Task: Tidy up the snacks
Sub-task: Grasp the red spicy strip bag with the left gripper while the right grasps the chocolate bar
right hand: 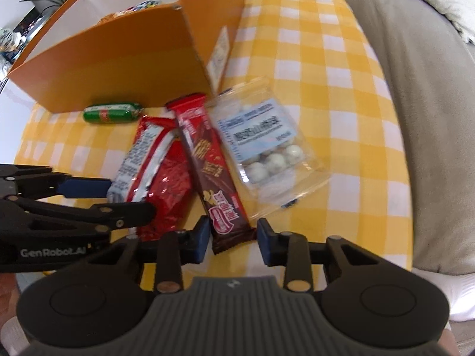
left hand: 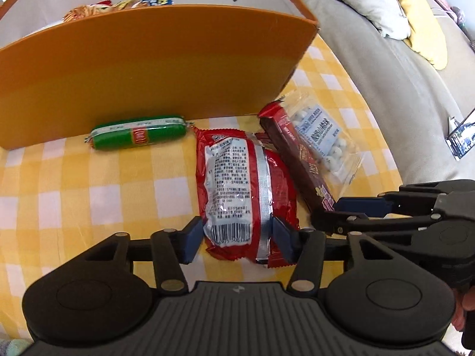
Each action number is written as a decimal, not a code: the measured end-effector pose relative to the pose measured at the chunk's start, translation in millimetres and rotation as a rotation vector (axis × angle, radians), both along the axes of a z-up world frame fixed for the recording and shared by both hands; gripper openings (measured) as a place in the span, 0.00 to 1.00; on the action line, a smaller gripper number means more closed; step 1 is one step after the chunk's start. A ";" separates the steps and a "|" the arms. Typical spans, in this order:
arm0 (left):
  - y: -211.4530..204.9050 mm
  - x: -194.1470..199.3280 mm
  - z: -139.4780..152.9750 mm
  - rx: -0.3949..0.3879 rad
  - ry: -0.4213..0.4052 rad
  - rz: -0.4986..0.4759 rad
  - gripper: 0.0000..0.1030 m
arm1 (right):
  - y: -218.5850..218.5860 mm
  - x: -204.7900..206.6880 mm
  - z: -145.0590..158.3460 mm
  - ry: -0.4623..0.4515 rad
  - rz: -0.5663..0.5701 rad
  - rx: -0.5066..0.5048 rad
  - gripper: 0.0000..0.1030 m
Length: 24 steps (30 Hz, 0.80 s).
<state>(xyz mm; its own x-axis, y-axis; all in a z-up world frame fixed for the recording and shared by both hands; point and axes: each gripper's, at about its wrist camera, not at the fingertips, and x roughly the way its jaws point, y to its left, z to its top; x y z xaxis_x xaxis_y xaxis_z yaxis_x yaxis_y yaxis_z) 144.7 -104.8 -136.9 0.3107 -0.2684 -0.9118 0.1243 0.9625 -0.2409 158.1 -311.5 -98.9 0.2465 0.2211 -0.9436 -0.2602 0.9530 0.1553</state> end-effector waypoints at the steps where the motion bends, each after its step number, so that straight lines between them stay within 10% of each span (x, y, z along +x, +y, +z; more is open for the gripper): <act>1: 2.4 -1.1 0.3 0.002 0.002 0.004 0.55 | 2.4 -1.1 0.4 0.003 0.006 0.003 0.29; 16: 48.4 -16.1 12.4 0.116 0.039 0.050 0.46 | 26.2 -16.5 1.1 0.136 0.037 0.043 0.32; 24: 41.9 -16.3 31.2 0.105 -0.103 -0.078 0.78 | 22.3 -20.0 17.8 0.022 0.026 0.048 0.49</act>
<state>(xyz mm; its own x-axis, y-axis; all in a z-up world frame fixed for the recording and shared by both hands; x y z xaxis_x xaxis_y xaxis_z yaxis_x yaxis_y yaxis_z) 128.4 -62.9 -105.8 0.3862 -0.2003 -0.9004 0.2182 0.9683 -0.1217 138.1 -289.2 -81.1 0.2190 0.2724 -0.9369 -0.2812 0.9371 0.2067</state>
